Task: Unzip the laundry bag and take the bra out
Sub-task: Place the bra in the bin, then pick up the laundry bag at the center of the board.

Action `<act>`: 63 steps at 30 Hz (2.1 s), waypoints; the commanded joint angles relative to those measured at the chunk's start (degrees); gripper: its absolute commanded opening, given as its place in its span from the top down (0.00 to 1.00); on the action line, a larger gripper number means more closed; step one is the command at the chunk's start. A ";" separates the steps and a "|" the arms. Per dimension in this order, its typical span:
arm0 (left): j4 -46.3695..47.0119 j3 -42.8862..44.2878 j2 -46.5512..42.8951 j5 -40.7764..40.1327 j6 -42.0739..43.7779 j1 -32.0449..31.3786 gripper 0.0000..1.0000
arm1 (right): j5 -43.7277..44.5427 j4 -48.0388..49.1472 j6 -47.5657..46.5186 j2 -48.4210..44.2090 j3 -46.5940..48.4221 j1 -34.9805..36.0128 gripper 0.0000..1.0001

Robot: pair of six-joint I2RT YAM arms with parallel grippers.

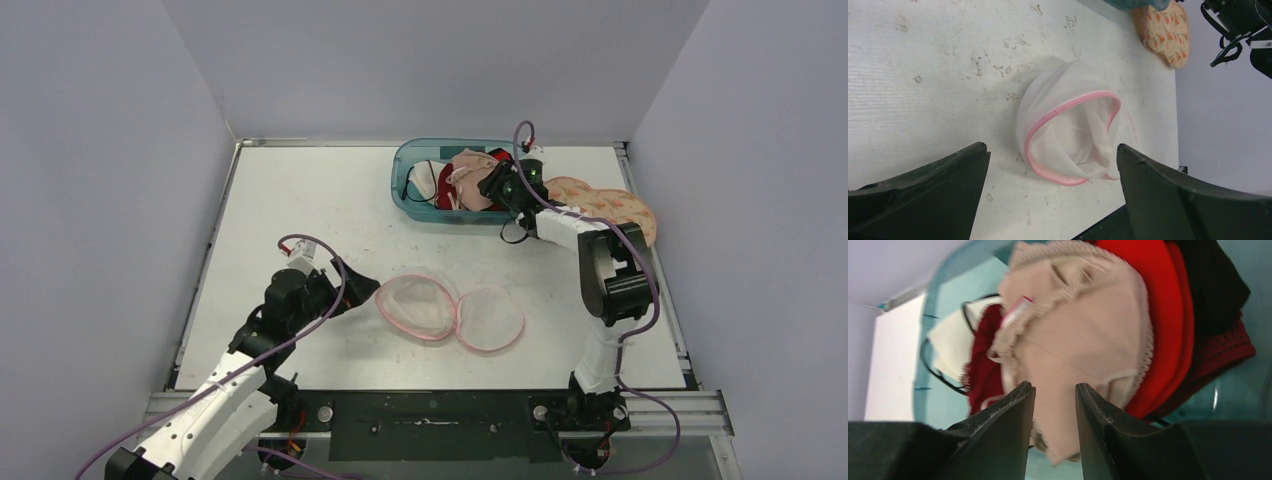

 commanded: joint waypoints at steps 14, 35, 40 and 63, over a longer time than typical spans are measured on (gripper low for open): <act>-4.34 5.24 2.25 -3.19 5.54 -1.59 0.06 | 3.00 1.38 -2.21 -7.58 0.14 0.75 0.32; -2.96 15.75 20.58 -17.98 19.25 -11.31 0.19 | 10.77 -15.92 3.86 -66.68 -44.51 14.57 0.13; -1.04 18.60 24.85 -16.39 24.86 -12.25 0.24 | 9.56 -25.55 5.00 -74.96 -46.14 14.61 0.13; 2.75 14.88 27.88 -15.08 21.46 -14.44 0.94 | 11.44 -33.53 10.81 -71.86 -50.95 14.61 0.10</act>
